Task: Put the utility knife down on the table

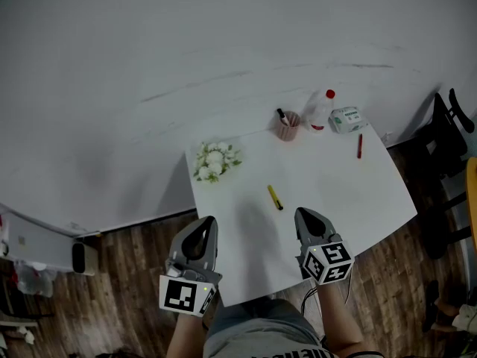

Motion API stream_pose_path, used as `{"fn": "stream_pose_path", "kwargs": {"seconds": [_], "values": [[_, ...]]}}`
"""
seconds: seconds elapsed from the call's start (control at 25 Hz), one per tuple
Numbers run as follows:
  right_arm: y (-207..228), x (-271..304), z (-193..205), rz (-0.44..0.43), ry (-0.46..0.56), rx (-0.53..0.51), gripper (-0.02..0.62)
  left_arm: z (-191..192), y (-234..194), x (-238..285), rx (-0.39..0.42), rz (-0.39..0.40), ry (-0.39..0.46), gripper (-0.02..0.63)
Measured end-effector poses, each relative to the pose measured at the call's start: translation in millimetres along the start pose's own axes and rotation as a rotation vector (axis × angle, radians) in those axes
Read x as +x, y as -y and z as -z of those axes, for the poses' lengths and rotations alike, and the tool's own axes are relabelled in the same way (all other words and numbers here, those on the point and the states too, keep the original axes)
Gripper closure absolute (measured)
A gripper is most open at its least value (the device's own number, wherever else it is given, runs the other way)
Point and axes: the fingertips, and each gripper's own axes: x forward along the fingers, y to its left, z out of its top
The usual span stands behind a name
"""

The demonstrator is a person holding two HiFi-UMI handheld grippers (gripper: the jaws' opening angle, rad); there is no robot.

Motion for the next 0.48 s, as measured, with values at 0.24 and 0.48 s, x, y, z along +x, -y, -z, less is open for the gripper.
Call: {"fn": "stream_pose_path", "kwargs": {"seconds": [0.24,0.48], "values": [[-9.2,-26.6,-20.0,0.006,0.057,-0.075,0.594,-4.1,10.8,1.4,0.004,0.023,0.007,0.604],[-13.9,-45.6,-31.4,0.016,0.086,-0.130,0.594,-6.2,21.7,3.6,0.008,0.048,0.011,0.604]]}}
